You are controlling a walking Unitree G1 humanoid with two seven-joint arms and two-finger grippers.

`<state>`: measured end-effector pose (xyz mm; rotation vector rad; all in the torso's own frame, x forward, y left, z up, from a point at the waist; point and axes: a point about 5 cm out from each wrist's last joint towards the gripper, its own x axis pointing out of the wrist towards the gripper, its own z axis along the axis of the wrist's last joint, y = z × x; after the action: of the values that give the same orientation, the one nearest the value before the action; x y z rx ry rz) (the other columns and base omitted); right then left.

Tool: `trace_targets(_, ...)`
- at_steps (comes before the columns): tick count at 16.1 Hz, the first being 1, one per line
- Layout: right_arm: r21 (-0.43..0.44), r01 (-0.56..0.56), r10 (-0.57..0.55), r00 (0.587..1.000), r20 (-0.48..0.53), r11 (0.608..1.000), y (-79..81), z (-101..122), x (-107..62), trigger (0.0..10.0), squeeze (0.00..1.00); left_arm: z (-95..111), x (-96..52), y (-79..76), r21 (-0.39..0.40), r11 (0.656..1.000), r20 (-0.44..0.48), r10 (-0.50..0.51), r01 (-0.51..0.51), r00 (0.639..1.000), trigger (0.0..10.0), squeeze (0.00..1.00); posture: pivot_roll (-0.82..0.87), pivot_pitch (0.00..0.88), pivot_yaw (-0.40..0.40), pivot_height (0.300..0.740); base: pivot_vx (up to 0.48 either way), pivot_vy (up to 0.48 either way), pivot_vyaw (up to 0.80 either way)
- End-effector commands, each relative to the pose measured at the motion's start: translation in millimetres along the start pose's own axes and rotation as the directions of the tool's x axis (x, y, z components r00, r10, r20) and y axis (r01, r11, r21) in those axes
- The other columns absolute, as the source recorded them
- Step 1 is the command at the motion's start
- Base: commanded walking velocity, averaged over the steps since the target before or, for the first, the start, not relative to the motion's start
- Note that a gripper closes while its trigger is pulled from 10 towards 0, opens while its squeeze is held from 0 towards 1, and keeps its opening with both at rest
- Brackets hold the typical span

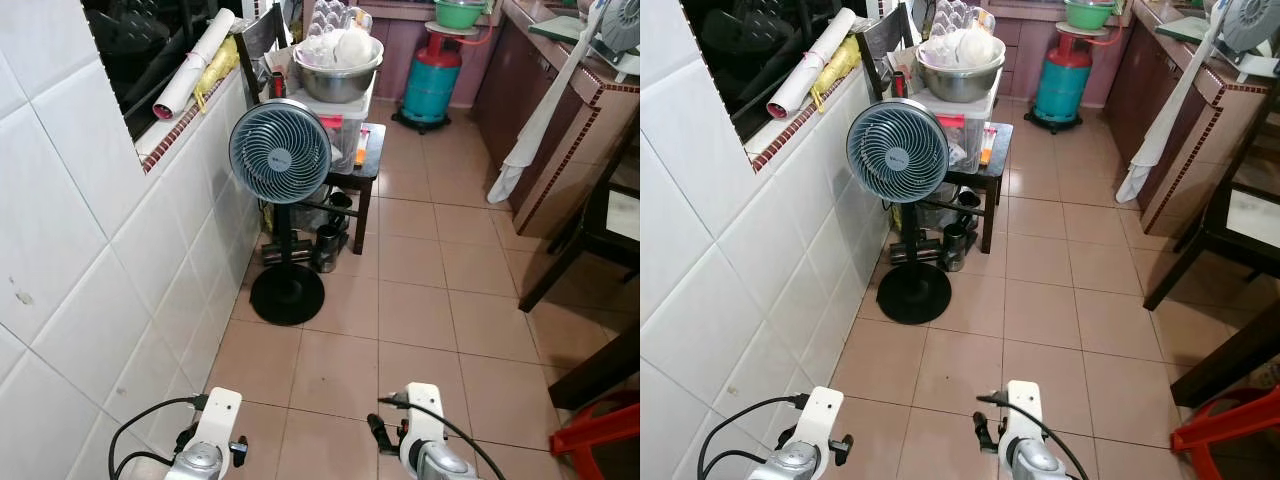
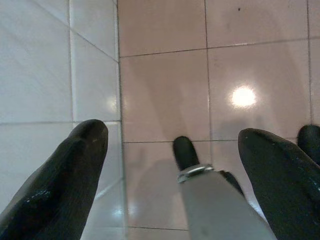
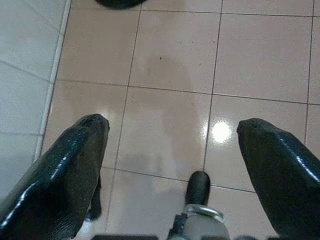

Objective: Setting the table

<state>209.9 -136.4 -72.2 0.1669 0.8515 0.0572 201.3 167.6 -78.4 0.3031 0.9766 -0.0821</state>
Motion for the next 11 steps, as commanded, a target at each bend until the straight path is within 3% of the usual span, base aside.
trace_targets(1, 0.04, 0.023, -0.024, 1.0, 0.012, 0.999, -1.2, 3.8, 0.7, 10.0, 0.0, 4.5, 0.5, 2.7, 0.047, 0.999, 0.015, -0.005, 0.004, 1.0, 10.0, 0.0, 0.1, 0.0, 0.022, 0.74, 0.0, 0.0, 0.0)
trace_targets(6, 0.138, 0.061, -0.062, 0.998, 0.005, 0.989, 0.7, -5.4, -0.9, 10.0, 0.0, 7.4, 0.8, 5.0, 0.15, 0.988, 0.02, -0.02, 0.017, 1.0, 10.0, 0.0, 0.06, 0.0, 0.109, 0.74, 0.0, 0.0, 0.0)
trace_targets(8, 0.148, 0.079, -0.081, 0.997, 0.007, 0.986, -3.1, -5.3, -1.5, 10.0, 0.0, 7.6, 0.8, 2.5, 0.129, 0.991, 0.019, -0.021, 0.018, 1.0, 10.0, 0.0, 0.05, 0.0, 0.102, 0.74, 0.0, 0.0, 0.0)
trace_targets(11, 0.102, 0.075, -0.077, 0.997, 0.013, 0.992, -8.7, -1.9, -1.7, 10.0, 0.0, 6.6, 0.5, -4.1, 0.037, 0.999, 0.017, -0.022, 0.021, 1.0, 10.0, 0.0, 0.04, 0.0, 0.063, 0.74, 0.0, 0.0, 0.0)
